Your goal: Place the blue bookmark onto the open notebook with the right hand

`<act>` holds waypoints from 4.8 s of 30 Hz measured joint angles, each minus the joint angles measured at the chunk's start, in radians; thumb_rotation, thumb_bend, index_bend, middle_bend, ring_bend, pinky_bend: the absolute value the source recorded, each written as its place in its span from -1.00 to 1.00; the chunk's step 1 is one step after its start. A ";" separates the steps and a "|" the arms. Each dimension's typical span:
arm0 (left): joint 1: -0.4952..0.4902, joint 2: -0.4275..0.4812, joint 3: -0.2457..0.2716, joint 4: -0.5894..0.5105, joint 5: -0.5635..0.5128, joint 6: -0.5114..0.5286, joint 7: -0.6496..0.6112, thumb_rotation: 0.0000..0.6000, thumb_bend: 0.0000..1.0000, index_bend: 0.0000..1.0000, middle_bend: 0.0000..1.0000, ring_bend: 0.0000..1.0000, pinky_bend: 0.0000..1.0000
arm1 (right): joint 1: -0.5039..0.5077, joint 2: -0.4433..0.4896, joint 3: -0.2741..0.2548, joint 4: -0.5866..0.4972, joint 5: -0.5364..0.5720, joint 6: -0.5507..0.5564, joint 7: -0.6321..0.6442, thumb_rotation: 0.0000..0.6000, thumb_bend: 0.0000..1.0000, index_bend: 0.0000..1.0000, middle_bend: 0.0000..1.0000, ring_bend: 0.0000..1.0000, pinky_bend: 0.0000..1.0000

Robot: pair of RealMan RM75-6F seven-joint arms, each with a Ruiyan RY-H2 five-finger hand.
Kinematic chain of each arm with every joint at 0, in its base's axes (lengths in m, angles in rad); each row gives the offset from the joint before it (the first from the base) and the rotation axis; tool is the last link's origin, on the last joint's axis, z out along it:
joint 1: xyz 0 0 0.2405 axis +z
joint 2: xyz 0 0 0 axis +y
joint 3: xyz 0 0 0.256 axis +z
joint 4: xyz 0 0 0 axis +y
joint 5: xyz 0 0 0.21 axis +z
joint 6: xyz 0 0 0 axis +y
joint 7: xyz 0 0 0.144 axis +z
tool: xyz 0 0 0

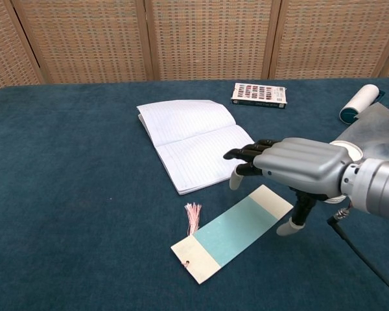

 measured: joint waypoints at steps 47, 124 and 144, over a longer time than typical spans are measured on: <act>-0.023 -0.017 0.001 0.030 -0.038 -0.044 0.000 1.00 -0.95 -1.00 -1.00 -1.00 -1.00 | 0.113 -0.114 -0.053 0.094 0.184 -0.050 -0.124 1.00 -0.64 -0.18 -0.98 -1.00 -0.97; -0.029 -0.007 -0.001 0.028 -0.047 -0.049 -0.019 1.00 -0.95 -1.00 -1.00 -1.00 -1.00 | 0.193 -0.066 0.036 0.000 0.223 0.000 -0.125 1.00 -0.36 0.50 -0.57 -1.00 -0.86; -0.038 -0.014 -0.013 0.047 -0.071 -0.063 -0.017 1.00 -0.95 -1.00 -1.00 -1.00 -1.00 | 0.328 -0.215 0.167 0.340 0.290 -0.060 -0.034 1.00 -0.36 0.49 -0.57 -1.00 -0.89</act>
